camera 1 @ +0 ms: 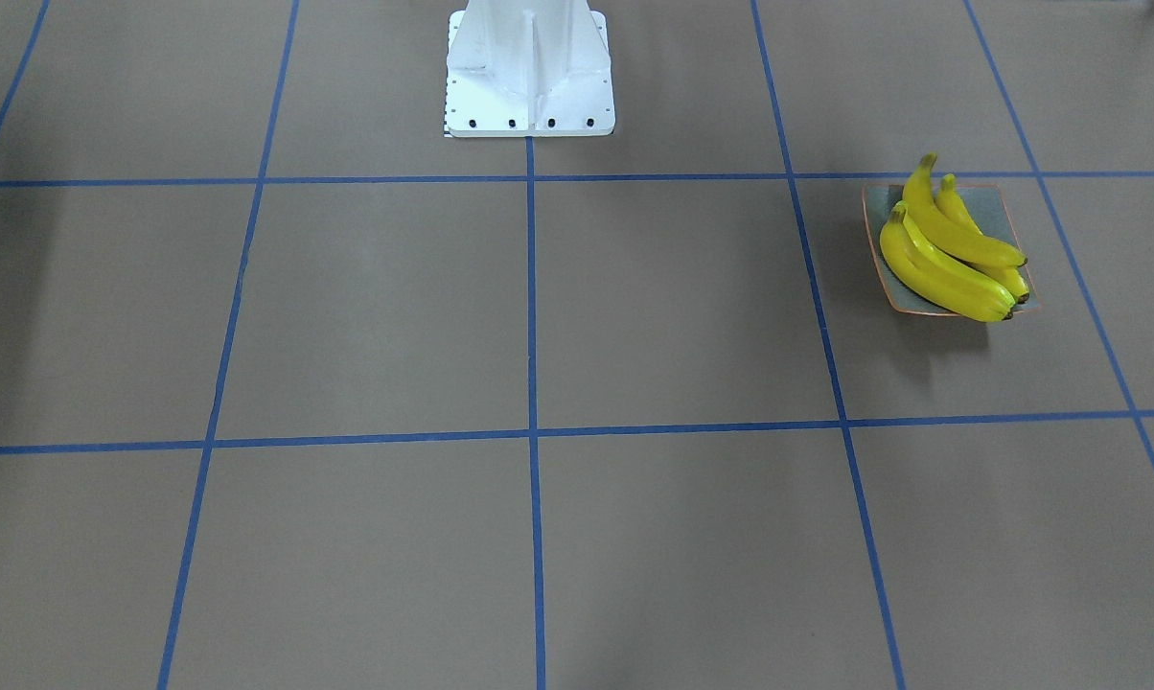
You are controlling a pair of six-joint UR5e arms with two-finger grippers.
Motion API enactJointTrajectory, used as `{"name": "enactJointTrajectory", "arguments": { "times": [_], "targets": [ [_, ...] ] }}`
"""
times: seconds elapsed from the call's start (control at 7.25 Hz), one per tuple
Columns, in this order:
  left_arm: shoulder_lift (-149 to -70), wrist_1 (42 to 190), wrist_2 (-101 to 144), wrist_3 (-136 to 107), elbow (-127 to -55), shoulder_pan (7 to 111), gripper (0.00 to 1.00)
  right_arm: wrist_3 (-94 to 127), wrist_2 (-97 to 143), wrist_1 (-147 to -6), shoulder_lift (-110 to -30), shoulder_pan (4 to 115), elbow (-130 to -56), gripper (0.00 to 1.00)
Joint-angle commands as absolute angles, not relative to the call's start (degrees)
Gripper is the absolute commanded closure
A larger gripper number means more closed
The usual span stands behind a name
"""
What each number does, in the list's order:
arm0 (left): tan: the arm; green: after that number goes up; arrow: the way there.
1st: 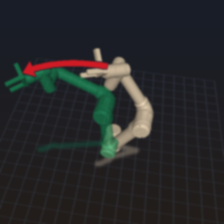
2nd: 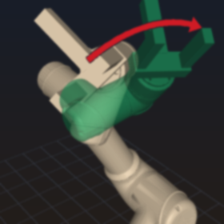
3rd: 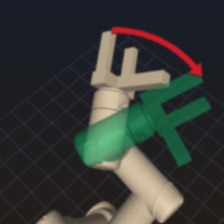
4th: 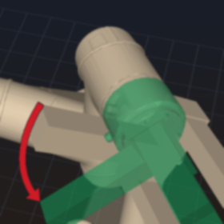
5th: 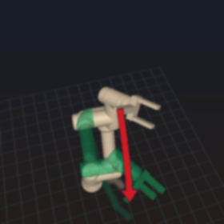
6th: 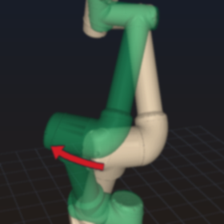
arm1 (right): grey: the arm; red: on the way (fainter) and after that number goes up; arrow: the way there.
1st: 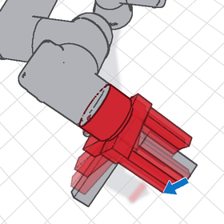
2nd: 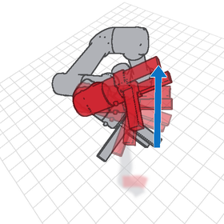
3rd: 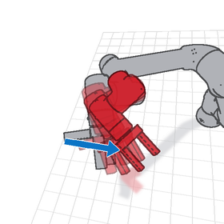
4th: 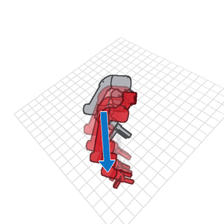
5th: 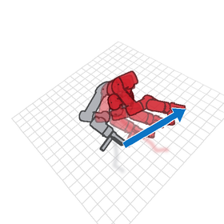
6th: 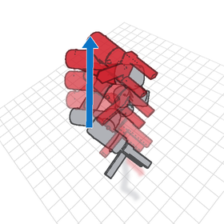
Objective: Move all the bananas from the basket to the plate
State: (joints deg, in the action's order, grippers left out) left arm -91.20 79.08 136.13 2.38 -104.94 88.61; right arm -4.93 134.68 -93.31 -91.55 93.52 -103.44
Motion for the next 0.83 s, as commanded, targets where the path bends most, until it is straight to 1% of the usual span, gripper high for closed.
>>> {"name": "enactJointTrajectory", "arguments": {
  "times": [0.0,0.69],
  "targets": [
    [-91.3,79.2,136.1,2.1,-104.4,88.8,0.0,-7.9,134.7,-97.3,-89.6,94.7,-103.7,0.0],
    [-91.3,79.4,137.0,-2.2,-104.8,88.7,0.0,-5.6,135.2,-97.5,-89.5,93.3,-104.2,0.0]
  ]
}}
